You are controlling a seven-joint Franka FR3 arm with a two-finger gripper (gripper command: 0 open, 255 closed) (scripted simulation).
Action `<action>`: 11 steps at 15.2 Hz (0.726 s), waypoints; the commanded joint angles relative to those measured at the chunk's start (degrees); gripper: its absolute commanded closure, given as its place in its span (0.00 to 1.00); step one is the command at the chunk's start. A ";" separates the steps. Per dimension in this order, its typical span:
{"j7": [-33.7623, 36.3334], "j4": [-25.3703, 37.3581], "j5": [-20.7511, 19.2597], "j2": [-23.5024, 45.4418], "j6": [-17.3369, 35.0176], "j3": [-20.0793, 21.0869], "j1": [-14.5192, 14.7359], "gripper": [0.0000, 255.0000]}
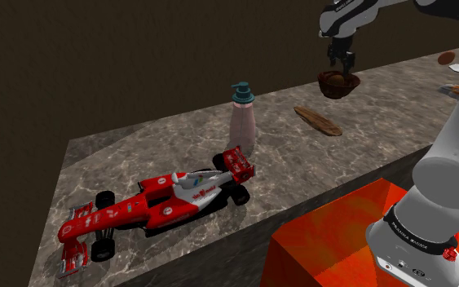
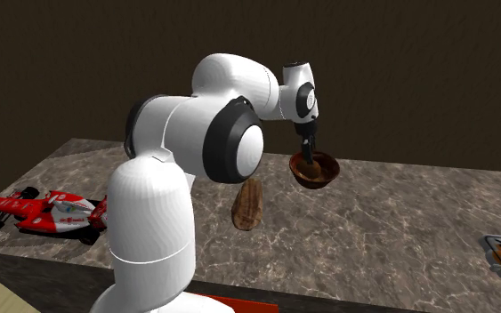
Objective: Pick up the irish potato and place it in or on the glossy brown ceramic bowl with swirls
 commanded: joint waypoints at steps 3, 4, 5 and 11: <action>0.38 2.39 -0.67 -2.78 -5.29 0.16 1.12 0.00; 0.38 2.39 -0.67 -2.78 -5.29 0.17 1.12 0.00; 0.38 2.39 -0.68 -2.79 -5.29 0.17 1.12 0.00; 0.38 2.39 -0.67 -2.78 -5.29 0.17 1.12 0.00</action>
